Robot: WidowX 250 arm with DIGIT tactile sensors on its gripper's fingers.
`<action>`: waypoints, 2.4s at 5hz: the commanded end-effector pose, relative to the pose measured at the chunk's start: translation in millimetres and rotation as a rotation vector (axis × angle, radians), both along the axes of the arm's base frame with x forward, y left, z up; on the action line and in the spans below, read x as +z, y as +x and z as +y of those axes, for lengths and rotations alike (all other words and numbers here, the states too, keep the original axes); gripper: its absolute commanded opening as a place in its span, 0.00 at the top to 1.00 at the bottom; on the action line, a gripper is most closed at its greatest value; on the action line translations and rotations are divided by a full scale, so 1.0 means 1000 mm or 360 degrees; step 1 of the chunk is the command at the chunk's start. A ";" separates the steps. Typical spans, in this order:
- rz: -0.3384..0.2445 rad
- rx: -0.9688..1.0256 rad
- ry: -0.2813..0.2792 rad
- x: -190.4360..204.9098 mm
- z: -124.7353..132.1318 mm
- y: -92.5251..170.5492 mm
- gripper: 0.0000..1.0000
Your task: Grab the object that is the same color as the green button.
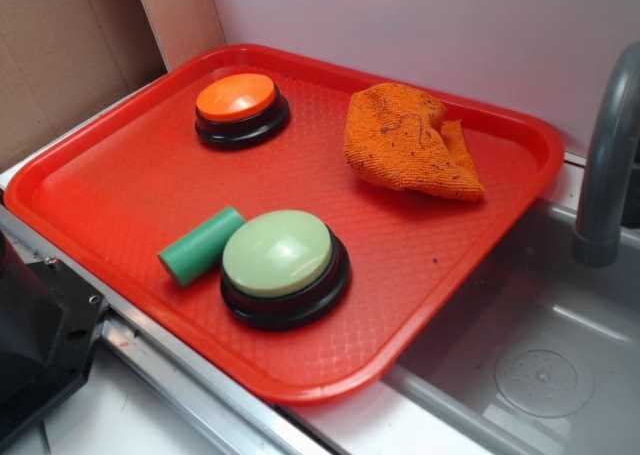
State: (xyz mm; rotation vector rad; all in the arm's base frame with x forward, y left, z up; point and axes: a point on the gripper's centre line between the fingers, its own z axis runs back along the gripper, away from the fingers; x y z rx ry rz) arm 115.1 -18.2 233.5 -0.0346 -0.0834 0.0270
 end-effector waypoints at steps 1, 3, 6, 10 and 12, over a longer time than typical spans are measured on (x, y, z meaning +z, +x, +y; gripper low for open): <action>-0.0091 -0.0360 0.0132 -0.033 -0.006 0.015 0.00; -0.0183 -0.0606 0.0198 -0.095 -0.018 0.047 0.00; -0.0236 -0.0661 0.0140 -0.156 -0.029 0.059 0.00; -0.0311 -0.0894 0.0001 -0.196 -0.031 0.054 0.00; -0.0298 -0.0830 -0.0030 -0.207 -0.024 0.048 0.00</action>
